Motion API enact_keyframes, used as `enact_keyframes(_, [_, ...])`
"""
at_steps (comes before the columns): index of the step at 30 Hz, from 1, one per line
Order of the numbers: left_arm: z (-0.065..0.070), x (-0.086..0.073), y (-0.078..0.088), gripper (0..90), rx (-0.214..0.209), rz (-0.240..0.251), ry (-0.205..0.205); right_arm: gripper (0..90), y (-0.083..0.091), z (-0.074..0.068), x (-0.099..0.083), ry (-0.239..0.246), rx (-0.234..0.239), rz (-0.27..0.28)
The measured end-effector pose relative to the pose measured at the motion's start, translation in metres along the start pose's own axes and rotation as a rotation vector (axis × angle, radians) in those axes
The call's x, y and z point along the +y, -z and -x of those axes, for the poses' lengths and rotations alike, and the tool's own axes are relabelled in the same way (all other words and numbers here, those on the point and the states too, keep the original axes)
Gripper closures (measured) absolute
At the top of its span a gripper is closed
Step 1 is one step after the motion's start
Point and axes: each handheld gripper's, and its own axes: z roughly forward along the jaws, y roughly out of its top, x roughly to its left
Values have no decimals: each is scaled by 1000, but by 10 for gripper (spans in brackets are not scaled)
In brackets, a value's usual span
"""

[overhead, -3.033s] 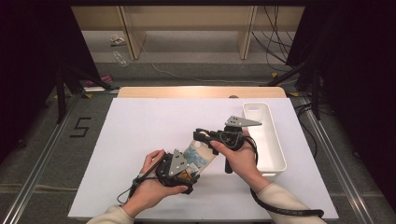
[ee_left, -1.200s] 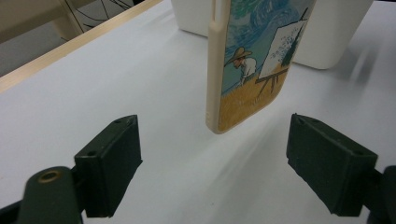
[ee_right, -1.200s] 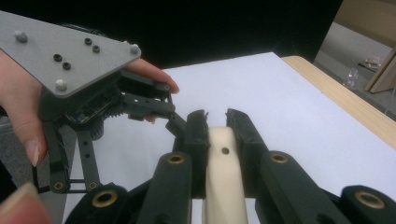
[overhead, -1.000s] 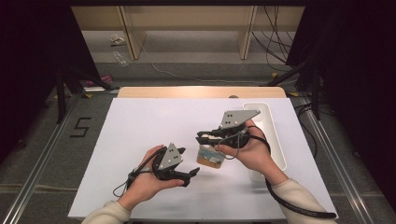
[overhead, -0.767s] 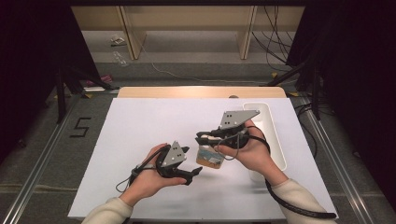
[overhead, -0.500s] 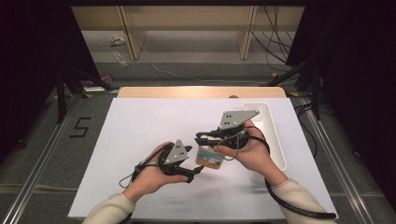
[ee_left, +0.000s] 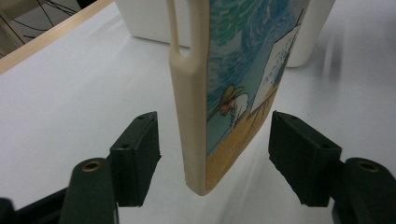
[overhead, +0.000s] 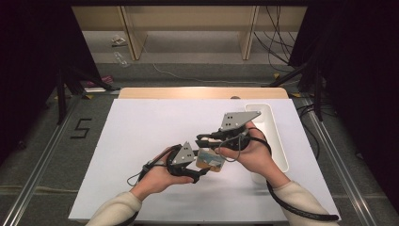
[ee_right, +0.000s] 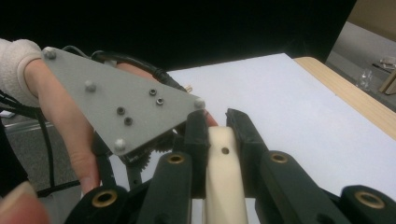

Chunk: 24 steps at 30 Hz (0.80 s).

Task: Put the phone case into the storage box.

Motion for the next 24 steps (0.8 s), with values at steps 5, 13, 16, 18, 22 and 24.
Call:
enact_keyframes(5, [1,-1,-1,414,-15,5,-2,798,0,-1,1,-3,8,4])
enact_keyframes(13, [3,0,-1,486,-32,22,-13,798,0,-2,1,-9,20,10])
enact_keyframes(16, [3,-1,-1,528,-33,18,-14,798,-1,-2,1,-7,21,9])
enact_keyframes(18, [2,-2,-1,556,-25,22,-8,798,-1,-3,1,-7,22,8])
enact_keyframes(22, [-1,-3,1,633,-14,32,4,798,-2,-3,1,-5,25,7])
enact_keyframes(24, [-1,-2,2,668,-12,35,7,798,-2,-3,1,-9,27,14])
